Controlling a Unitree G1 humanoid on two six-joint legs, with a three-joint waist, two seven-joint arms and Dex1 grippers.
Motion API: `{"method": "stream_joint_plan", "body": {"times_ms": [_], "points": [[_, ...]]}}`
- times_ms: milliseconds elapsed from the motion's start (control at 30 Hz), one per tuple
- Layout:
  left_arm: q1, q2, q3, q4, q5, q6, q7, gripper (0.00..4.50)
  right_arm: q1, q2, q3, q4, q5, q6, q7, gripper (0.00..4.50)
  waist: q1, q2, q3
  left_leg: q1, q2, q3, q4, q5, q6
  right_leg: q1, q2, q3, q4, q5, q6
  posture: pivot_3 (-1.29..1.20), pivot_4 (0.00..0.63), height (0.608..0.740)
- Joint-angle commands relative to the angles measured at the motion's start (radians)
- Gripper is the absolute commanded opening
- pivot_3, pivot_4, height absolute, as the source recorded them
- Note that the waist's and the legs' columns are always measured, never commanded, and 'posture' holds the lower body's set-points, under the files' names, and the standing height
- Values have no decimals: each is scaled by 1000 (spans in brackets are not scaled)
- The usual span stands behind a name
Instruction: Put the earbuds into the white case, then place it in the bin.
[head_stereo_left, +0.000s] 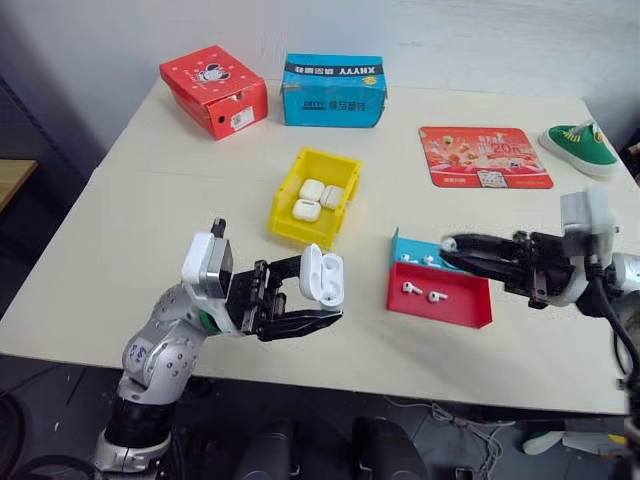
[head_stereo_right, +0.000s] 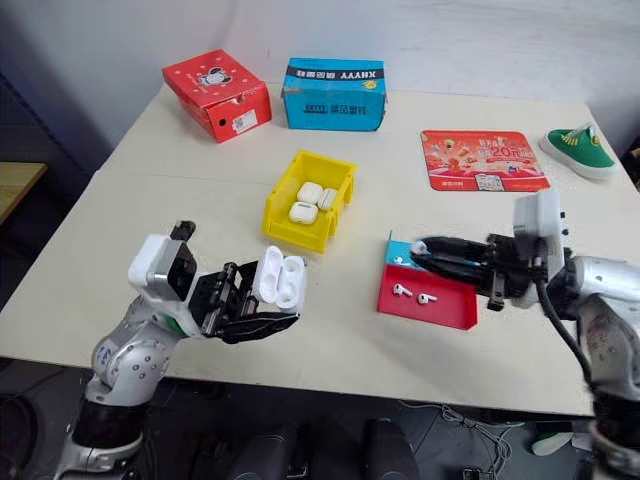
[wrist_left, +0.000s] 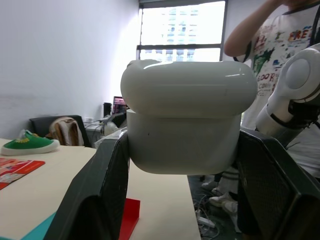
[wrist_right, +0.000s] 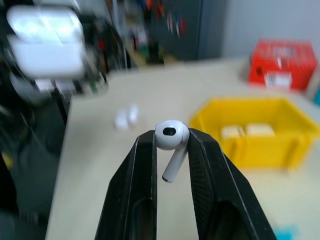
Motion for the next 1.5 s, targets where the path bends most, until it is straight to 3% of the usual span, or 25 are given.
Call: {"method": "stream_joint_plan", "body": {"times_ms": [33, 233, 600, 1033, 1500], "points": [[-59, 0, 6, 30, -68, 65, -33, 2772, -36, 149, 27, -105, 38, -126, -131, 463, 0, 0, 0, 0, 0, 0, 0, 0, -1, 0, 0, 0, 1, 0, 0, 0, 150, 740], [-139, -19, -1, 62, -99, 132, -54, 2772, -60, 235, 190, -145, -19, -257, -72, 463, 0, 1, 0, 0, -1, 0, 0, 1, 0, -1, 0, 0, 3, 0, 0, 0, 150, 740], [-160, -44, 0, 59, -84, 166, -54, 2772, -88, 304, 360, -132, -95, -386, -79, 463, -1, 1, 0, 0, -2, 0, 0, 2, 0, -1, 0, 0, 5, 0, 0, 0, 150, 740], [-148, -47, 1, 45, -68, 177, -50, 2772, -157, 304, 398, -87, -97, -400, -112, 463, -1, 1, 1, 0, -1, -1, -1, 2, 0, -2, 0, 0, 3, 0, 0, 0, 150, 740], [-150, -60, 18, 54, -46, 155, -51, 2772, -100, 252, 406, -59, -93, -396, -64, 463, -2, 1, 1, 0, -1, -1, -1, 2, 0, -2, 0, 0, 3, 0, 0, 0, 150, 740]]}}
